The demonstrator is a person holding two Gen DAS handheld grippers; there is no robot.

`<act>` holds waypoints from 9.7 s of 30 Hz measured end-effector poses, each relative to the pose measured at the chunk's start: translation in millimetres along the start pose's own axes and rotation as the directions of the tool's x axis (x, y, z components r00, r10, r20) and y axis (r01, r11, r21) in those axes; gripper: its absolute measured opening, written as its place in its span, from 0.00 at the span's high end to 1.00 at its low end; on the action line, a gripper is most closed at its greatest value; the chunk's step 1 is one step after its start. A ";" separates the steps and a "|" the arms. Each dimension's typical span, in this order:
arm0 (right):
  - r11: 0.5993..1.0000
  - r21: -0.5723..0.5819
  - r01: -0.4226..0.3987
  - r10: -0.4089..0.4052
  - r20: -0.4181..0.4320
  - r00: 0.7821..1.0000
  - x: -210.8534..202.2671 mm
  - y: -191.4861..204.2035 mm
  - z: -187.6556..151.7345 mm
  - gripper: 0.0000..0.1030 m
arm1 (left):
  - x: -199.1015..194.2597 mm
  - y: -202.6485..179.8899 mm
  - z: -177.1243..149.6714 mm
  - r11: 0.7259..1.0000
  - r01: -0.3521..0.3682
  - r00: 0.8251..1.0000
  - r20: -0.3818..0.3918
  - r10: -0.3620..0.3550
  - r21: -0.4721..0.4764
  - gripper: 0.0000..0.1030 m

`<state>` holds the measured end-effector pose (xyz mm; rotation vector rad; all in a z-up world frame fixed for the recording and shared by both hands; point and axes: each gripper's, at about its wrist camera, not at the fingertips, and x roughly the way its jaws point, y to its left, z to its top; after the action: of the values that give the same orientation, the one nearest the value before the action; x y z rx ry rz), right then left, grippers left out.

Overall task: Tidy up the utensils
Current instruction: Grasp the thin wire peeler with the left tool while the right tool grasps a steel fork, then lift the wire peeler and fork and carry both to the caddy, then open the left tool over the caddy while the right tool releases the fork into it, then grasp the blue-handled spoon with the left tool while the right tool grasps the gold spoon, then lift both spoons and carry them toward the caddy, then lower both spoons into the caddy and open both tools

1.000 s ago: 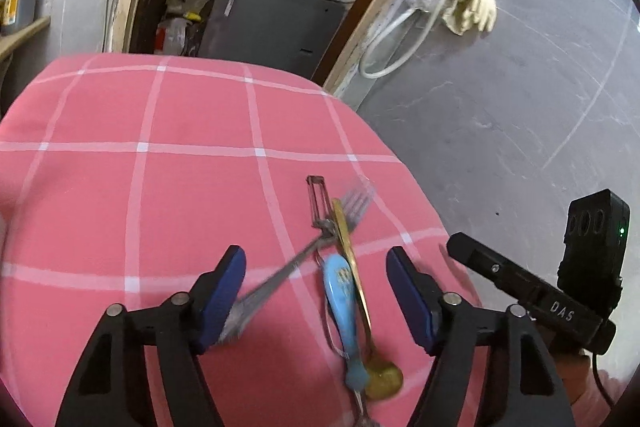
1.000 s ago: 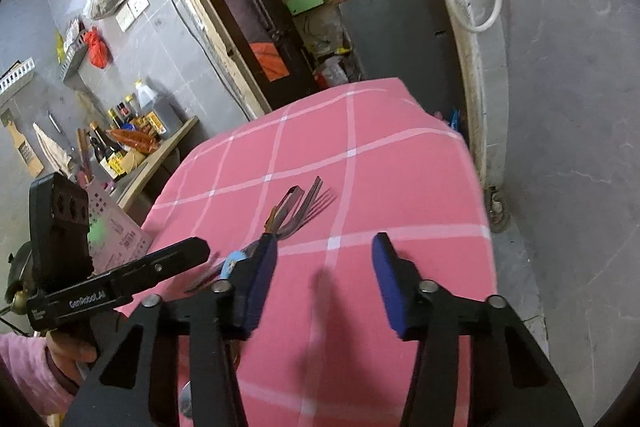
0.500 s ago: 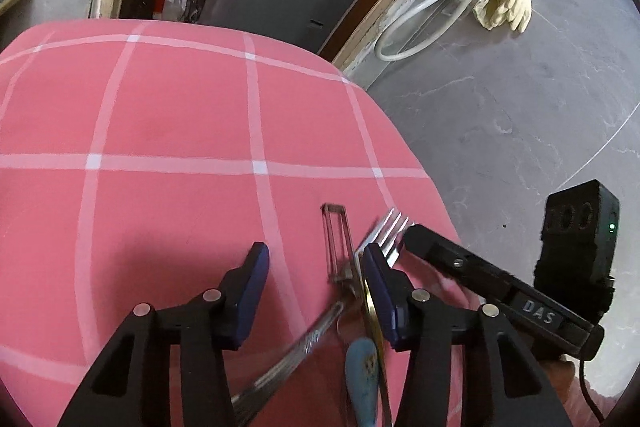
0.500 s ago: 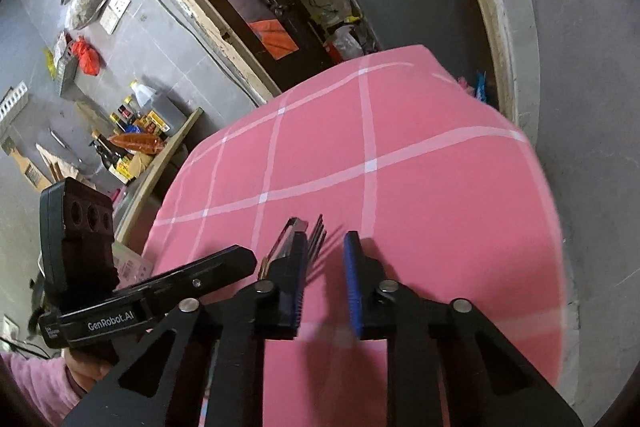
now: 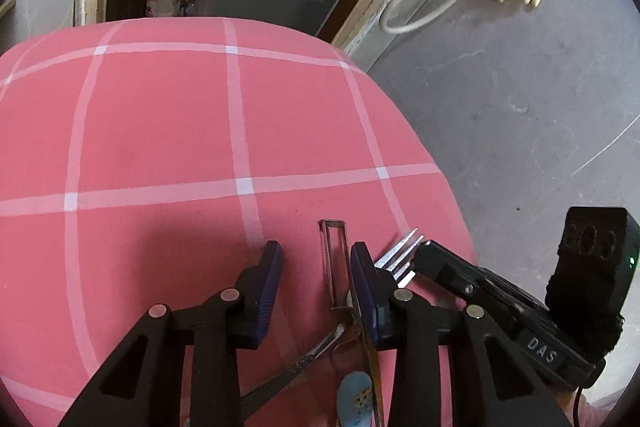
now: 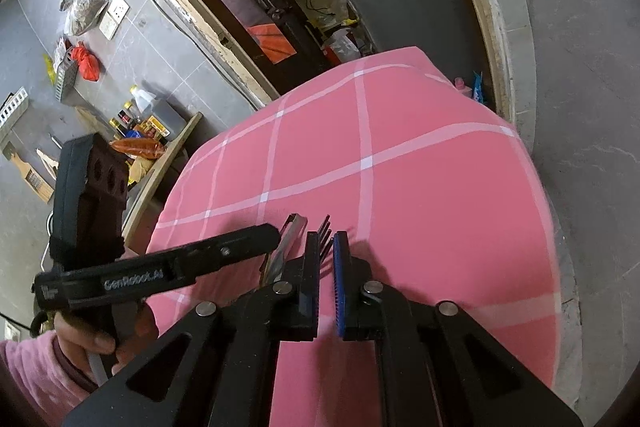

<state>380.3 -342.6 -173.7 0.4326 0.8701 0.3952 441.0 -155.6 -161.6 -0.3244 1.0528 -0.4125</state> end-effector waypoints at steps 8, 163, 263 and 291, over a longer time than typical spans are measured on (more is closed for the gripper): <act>1.000 0.027 -0.001 0.001 0.006 1.000 -6.2 -5.3 -3.7 0.94 | 12.1 -13.9 9.3 0.999 -0.040 0.996 -0.080 0.043 0.036 0.73; 0.950 -0.179 0.254 -0.195 0.295 0.935 -161.1 63.2 -48.4 0.19 | -144.8 -7.9 -118.2 0.993 -0.114 0.928 0.360 0.100 0.017 0.08; 0.899 -0.432 -0.075 0.217 0.291 0.932 -89.7 379.6 10.9 0.98 | -392.5 90.1 -51.0 0.954 -0.292 0.826 0.520 0.218 0.064 0.91; 0.897 -0.433 -0.085 0.182 0.186 0.965 -37.7 353.0 -21.7 0.97 | -355.7 130.5 -59.1 0.971 -0.236 0.875 0.431 0.223 -0.022 0.91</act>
<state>286.2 -59.3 19.6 0.1292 0.5150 0.6358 257.7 124.5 25.5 -0.2434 0.6372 -0.1299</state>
